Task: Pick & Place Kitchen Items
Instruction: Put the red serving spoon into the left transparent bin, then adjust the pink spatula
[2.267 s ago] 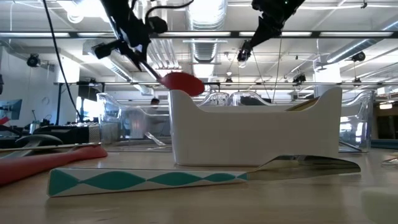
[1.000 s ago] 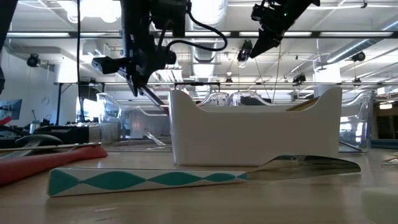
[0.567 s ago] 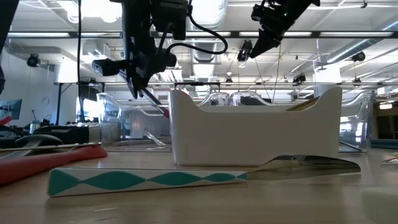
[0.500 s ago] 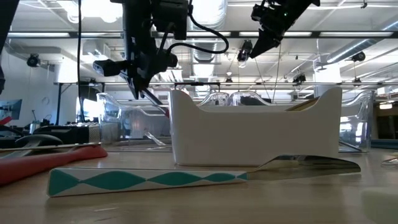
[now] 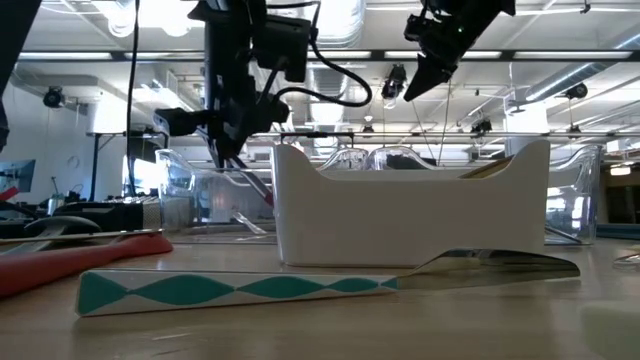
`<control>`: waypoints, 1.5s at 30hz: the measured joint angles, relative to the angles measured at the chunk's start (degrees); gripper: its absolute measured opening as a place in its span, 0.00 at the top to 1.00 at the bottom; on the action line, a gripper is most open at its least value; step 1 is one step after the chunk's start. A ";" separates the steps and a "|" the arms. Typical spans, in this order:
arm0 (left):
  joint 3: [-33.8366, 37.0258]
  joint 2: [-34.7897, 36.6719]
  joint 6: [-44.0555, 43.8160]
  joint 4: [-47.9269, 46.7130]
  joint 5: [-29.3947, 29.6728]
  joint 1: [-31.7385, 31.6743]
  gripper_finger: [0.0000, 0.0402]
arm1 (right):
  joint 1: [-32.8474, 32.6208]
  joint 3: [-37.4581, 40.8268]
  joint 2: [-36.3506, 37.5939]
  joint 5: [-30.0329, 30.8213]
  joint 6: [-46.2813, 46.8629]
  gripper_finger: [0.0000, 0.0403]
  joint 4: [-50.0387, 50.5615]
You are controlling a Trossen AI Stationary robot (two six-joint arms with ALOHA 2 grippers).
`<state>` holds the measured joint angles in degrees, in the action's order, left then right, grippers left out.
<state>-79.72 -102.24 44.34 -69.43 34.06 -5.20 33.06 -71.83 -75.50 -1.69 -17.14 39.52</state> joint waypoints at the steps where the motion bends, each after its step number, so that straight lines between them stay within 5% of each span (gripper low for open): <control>1: 0.00 -0.16 0.11 0.02 0.09 -0.08 0.86 | 0.00 0.39 0.00 0.01 -0.01 0.87 -0.10; 9: -0.17 -0.46 0.21 3.07 -0.34 -0.32 0.86 | 0.00 2.49 0.00 0.01 -0.90 0.88 -2.50; 16: -0.17 0.18 -0.82 4.79 -0.31 -0.30 0.59 | 0.00 2.54 0.02 0.03 -1.10 0.88 -2.63; 21: -0.17 0.56 -1.99 2.00 2.80 -0.17 0.49 | 0.00 2.54 0.02 0.01 -1.05 0.88 -2.61; 27: -0.17 3.72 -4.13 -2.74 8.49 0.59 0.48 | 0.00 2.54 0.02 0.03 -0.94 0.88 -2.61; 45: 0.02 24.26 -20.24 -1.04 8.46 0.82 0.47 | -0.04 2.54 0.11 0.05 -0.84 0.88 -3.59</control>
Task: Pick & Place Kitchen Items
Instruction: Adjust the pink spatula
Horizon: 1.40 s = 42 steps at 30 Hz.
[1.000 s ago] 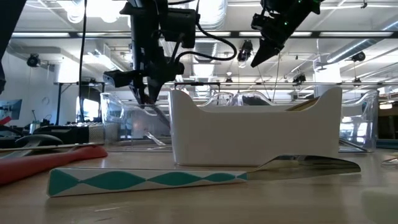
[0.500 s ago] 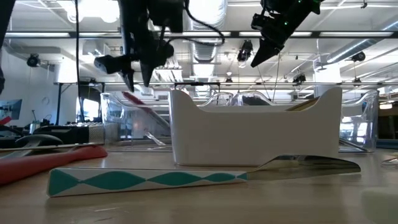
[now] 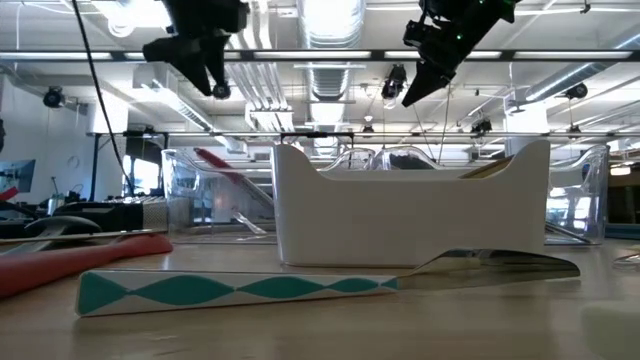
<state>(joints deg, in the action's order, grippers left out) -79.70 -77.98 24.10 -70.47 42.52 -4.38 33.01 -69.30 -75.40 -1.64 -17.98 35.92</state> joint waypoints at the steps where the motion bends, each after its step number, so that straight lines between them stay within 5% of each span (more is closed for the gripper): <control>1: 0.12 0.94 -1.60 0.42 0.00 0.00 0.47 | 0.00 0.00 0.00 0.00 0.00 0.88 -0.25; 9: 1.77 7.42 -11.05 7.74 -2.94 -0.13 0.47 | 0.00 0.00 0.00 0.01 0.00 0.89 -2.53; 23: 30.36 17.54 7.35 60.82 -8.85 -0.40 0.50 | 0.00 -0.05 0.00 0.05 0.00 0.89 -3.79; 30: 42.18 18.63 8.96 82.77 -10.05 -0.48 0.56 | 0.20 -2.84 -2.84 0.05 4.24 0.89 -5.87; 42: 47.94 20.24 7.39 88.95 -1.96 -1.47 0.67 | 2.54 -25.05 -22.82 -5.07 2.57 0.89 10.47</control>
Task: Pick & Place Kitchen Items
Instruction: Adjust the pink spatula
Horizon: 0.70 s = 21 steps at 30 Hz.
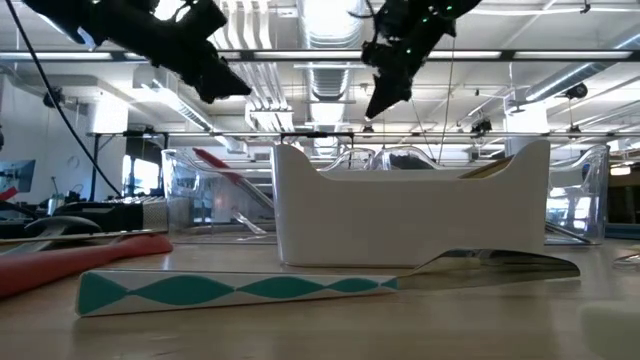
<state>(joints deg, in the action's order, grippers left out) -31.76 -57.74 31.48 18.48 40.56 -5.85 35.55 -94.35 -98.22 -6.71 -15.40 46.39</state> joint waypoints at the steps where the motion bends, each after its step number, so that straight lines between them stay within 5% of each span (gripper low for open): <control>1: 0.53 0.25 0.02 -0.02 -0.05 -0.08 0.68 | 0.14 -1.96 -1.67 -0.44 -0.25 0.89 1.69; 21: 7.15 6.55 -1.22 -0.50 -3.81 -0.15 0.75 | 2.05 -32.04 -26.37 -1.09 -0.76 0.66 28.71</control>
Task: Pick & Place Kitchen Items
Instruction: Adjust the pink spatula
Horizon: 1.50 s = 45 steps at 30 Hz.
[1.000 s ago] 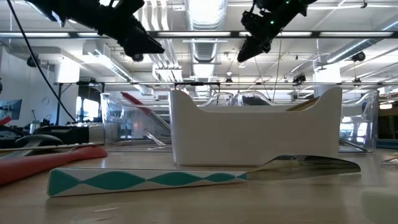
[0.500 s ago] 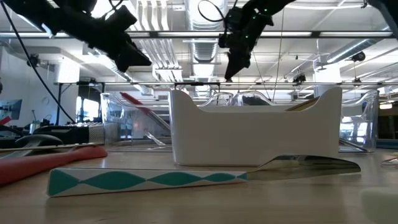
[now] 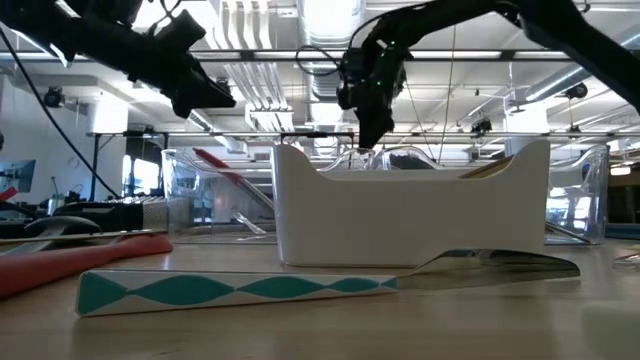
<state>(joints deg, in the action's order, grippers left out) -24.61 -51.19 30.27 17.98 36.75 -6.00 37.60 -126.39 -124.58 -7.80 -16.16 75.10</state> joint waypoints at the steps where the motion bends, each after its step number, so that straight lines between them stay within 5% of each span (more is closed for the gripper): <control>1: 0.01 0.16 -0.50 0.00 -0.11 0.00 0.74 | -0.04 -0.48 -0.87 0.01 0.36 0.65 0.26; 10: 0.53 1.26 -3.46 0.42 -5.19 0.04 0.75 | -0.30 -4.68 -7.34 -0.32 1.18 0.61 1.22; 45: 0.53 1.54 -2.85 0.44 -5.97 0.00 0.75 | -3.63 -4.18 -18.16 -1.89 12.42 0.59 3.79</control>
<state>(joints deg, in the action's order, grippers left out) -24.08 -49.65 27.42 18.41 30.79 -6.00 33.98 -130.56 -142.75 -9.69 -3.74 78.89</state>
